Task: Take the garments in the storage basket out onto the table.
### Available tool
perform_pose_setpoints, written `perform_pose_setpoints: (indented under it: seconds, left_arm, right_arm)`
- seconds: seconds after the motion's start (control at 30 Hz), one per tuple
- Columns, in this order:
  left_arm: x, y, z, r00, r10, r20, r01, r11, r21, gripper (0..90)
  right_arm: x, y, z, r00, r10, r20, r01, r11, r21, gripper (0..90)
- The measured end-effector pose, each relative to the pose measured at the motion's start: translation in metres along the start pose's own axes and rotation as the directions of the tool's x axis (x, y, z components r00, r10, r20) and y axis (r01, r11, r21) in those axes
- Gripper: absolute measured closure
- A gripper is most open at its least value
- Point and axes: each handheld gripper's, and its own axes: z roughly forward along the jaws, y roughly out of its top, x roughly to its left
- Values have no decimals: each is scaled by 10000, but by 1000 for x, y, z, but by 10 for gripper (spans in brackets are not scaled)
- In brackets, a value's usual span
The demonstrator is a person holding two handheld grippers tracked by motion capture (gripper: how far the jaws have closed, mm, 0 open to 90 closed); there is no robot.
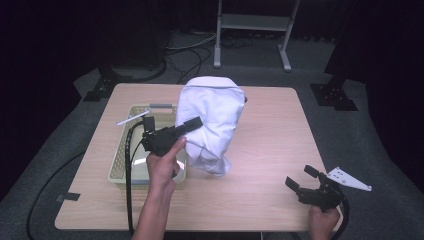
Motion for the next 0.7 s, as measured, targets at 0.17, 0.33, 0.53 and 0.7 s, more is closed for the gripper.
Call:
perform_pose_setpoints:
  seconds: [0.17,0.33,0.53,0.7]
  left_arm:
    - [3,-8,10,10000,-41,40,41,10000,13,782]
    - [5,-15,21,9999,101,-95,-99,9998,184,781]
    - [10,-23,31,9998,79,-163,-75,9997,244,781]
    - [12,-28,42,9995,149,-261,-139,9992,365,781]
  right_arm:
    - [0,0,0,10000,-5,-50,5,10000,0,11]
    - [-1,0,-1,10000,43,-88,-44,10000,-61,11]
    - [-1,0,-1,9999,54,-110,-55,9999,-94,11]
    - [-2,0,-2,9999,103,-116,-104,9999,-121,11]
